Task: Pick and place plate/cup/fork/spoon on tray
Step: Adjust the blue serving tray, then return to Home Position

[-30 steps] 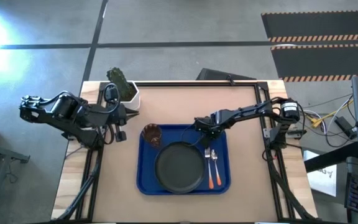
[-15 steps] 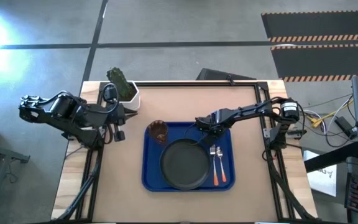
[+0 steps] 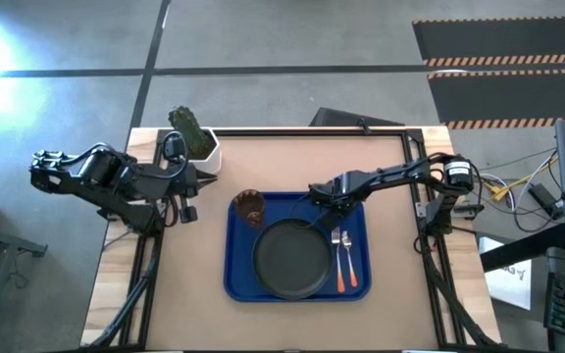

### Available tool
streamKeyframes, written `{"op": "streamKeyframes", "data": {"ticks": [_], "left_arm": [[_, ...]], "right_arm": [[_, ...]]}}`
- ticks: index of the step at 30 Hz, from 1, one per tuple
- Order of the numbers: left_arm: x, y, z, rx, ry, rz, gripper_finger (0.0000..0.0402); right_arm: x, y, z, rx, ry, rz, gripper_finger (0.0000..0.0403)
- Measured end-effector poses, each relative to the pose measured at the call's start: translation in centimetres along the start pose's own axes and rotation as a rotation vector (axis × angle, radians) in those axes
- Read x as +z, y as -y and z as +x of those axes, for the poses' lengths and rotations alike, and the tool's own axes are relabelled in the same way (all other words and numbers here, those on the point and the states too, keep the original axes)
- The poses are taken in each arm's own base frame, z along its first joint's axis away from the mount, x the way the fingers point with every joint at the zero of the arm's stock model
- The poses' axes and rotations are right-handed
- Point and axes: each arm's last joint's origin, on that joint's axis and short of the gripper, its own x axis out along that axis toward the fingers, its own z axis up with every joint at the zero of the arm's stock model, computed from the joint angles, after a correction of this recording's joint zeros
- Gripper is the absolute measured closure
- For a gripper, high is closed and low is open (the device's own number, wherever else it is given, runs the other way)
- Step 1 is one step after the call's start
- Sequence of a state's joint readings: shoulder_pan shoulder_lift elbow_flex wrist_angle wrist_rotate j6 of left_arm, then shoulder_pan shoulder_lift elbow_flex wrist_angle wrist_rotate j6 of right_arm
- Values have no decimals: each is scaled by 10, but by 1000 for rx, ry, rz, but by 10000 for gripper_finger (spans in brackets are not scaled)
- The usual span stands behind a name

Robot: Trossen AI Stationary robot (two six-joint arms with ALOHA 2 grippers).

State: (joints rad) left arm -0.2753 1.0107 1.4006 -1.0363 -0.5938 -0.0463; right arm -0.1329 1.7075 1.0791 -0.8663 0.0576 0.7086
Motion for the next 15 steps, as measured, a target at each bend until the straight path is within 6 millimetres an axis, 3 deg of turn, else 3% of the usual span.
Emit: {"op": "streamKeyframes", "data": {"ticks": [9, 15], "left_arm": [[0, 0, 0, 0, -3, 3, 395], [-5, -5, -6, 18, -10, 24, 395]], "right_arm": [[12, -5, -55, 117, 181, 8, 394], [22, -13, -108, 227, 369, -46, 394]]}}
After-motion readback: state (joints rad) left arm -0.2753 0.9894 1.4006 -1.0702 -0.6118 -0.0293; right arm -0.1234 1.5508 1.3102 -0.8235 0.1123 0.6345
